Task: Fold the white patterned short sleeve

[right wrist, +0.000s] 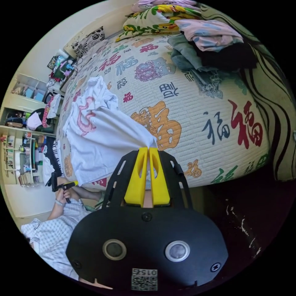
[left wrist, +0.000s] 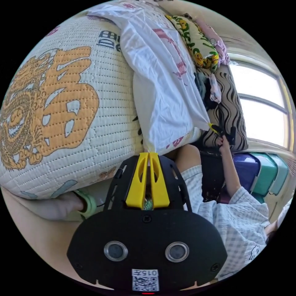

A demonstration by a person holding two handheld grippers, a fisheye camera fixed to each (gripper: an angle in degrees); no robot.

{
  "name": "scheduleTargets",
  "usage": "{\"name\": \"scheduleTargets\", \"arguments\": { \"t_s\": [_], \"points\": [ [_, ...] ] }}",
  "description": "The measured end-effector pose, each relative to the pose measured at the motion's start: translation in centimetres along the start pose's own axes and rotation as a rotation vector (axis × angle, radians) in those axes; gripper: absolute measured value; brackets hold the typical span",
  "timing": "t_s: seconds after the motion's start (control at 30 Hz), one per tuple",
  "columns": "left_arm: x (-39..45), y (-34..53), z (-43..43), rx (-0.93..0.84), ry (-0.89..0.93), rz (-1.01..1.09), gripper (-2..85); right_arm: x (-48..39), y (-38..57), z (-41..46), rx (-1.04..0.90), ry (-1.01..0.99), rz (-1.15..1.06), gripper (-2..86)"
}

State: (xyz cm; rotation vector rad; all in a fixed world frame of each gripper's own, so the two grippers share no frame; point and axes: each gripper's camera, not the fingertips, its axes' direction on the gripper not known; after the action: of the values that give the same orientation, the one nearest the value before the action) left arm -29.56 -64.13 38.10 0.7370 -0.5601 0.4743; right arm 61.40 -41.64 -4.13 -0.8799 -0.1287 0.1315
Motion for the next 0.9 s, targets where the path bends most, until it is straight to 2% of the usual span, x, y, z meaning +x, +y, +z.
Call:
{"name": "scheduleTargets", "arguments": {
  "t_s": [0.1, 0.23, 0.37, 0.47, 0.6, 0.73, 0.83, 0.9],
  "points": [
    [0.5, 1.4, -2.6, 0.102, 0.113, 0.008, -0.8, 1.1, 1.2, -1.1, 0.021, -0.101, 0.02, -0.2],
    [1.5, 5.5, -11.0, 0.331, 0.236, 0.058, -0.9, 1.3, 3.6, -3.1, 0.043, -0.261, -0.021, -0.2],
    [2.7, 11.4, -20.2, 0.504, 0.236, 0.104, -0.9, -0.3, 7.1, -3.8, -0.03, -0.366, -0.12, -0.2],
    [3.5, 15.2, -25.0, 0.556, 0.163, 0.108, -0.9, -1.4, 9.9, -3.4, -0.1, -0.414, -0.161, -0.2],
    [3.5, 17.4, -28.0, 0.602, 0.156, 0.09, -0.9, -1.5, 12.0, -2.9, -0.131, -0.502, -0.142, -0.2],
    [1.7, 12.7, -29.1, 0.605, 0.291, 0.022, -0.9, -0.4, 8.9, -3.2, -0.065, -0.688, -0.035, -0.2],
    [3.0, 5.2, -31.3, 0.653, 0.395, 0.029, -0.9, -2.7, 2.9, -5.6, -0.011, -0.645, -0.063, -0.2],
    [5.7, 0.5, -33.7, 0.711, 0.425, 0.055, -0.9, -4.6, -1.2, -8.5, 0.073, -0.686, -0.062, -0.2]
  ]
}}
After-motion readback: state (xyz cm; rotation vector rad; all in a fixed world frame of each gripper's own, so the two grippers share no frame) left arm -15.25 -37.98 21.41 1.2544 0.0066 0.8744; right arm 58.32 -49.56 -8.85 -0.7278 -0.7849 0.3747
